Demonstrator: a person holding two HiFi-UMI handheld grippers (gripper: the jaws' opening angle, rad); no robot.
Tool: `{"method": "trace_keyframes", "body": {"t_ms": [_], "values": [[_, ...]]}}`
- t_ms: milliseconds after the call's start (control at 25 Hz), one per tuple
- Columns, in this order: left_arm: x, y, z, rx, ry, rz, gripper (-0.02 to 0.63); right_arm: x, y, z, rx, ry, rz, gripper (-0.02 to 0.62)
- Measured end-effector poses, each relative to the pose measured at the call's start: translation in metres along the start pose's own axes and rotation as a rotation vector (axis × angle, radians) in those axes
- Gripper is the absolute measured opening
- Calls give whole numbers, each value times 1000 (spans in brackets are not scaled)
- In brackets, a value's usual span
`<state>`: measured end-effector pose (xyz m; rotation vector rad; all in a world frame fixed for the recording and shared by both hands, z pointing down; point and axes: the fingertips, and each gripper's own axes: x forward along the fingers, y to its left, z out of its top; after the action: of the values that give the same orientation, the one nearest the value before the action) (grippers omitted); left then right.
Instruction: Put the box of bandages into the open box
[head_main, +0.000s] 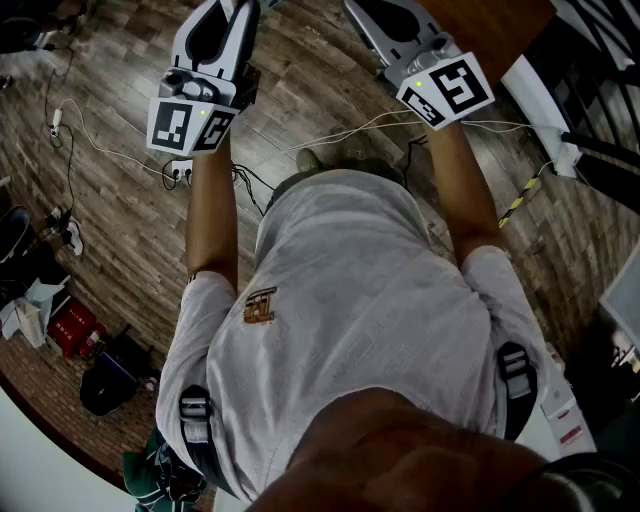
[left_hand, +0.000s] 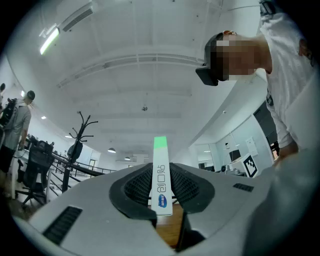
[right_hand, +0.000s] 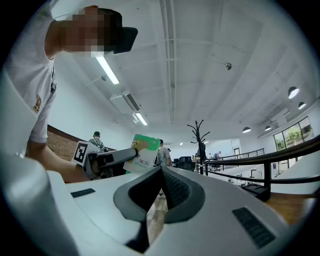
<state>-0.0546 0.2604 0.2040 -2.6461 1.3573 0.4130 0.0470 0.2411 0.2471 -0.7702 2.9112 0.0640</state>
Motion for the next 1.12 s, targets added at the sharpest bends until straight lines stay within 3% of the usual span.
{"method": "trace_keyframes", "body": {"t_ms": [600,1120], "values": [[31,10,-18,-3,-3,27,109,4,-36,-5,10,1,26,31],[84,10,-37,32,-3,77,109,2,-96,-9,13,-16,80,31]]}}
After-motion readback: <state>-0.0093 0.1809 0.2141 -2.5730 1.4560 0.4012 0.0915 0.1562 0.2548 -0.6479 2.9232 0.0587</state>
